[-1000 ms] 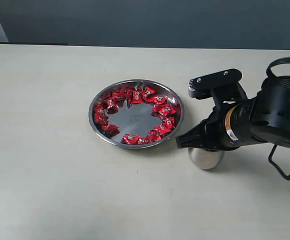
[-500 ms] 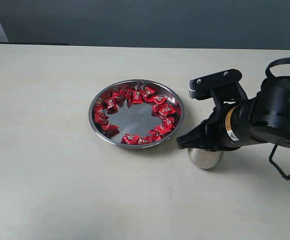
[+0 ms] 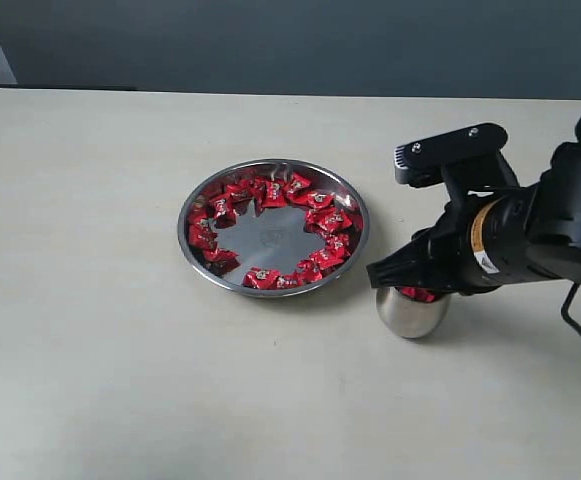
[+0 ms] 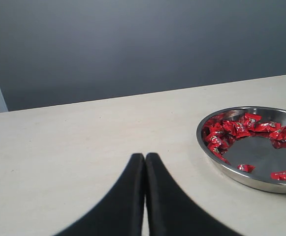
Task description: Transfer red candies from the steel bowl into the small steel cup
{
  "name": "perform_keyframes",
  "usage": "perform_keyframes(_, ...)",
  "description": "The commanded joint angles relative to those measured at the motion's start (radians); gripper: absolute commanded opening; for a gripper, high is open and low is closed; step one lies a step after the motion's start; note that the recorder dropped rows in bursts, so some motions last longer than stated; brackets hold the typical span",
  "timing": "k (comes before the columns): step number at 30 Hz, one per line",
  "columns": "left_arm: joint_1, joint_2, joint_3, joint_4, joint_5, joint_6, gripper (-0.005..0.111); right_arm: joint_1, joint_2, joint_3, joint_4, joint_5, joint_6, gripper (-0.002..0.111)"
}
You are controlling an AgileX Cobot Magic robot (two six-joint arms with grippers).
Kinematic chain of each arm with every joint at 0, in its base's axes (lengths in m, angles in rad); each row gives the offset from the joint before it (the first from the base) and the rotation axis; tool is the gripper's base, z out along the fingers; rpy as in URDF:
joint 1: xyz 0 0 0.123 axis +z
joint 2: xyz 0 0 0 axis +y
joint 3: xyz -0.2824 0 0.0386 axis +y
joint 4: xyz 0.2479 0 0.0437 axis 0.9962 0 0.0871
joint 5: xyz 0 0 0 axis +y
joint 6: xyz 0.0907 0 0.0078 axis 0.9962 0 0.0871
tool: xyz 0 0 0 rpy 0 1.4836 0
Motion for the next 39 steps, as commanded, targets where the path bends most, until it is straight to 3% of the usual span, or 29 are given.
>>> perform_keyframes(1, 0.001, -0.005, 0.005, -0.001, -0.005, -0.001, 0.002, -0.005, -0.015, 0.004, -0.01, 0.018, -0.014, 0.034)
perform_keyframes(13, 0.001, -0.005, 0.005, -0.001, -0.005, -0.001, 0.002, -0.005, -0.015, 0.004, -0.015, 0.011, -0.026, 0.034)
perform_keyframes(20, 0.001, -0.005, 0.005, -0.001, -0.005, -0.001, 0.002, -0.005, -0.019, -0.049, -0.051, -0.192, -0.024, 0.033)
perform_keyframes(23, 0.001, -0.005, 0.005, -0.001, -0.006, -0.001, 0.002, -0.005, 0.011, -0.09, -0.051, -0.366, -0.024, 0.02)
perform_keyframes(25, 0.001, -0.005, 0.005, -0.001, -0.006, -0.001, 0.002, -0.005, 0.048, -0.115, -0.051, -0.479, -0.024, 0.003)
perform_keyframes(28, 0.001, -0.005, 0.005, -0.001, -0.006, -0.001, 0.002, -0.005, 0.105, -0.165, -0.045, -0.622, -0.024, 0.001)
perform_keyframes(39, 0.001, -0.005, 0.005, -0.001, -0.006, -0.001, 0.002, -0.005, 0.158, -0.273, 0.322, -0.658, -0.024, 0.0)
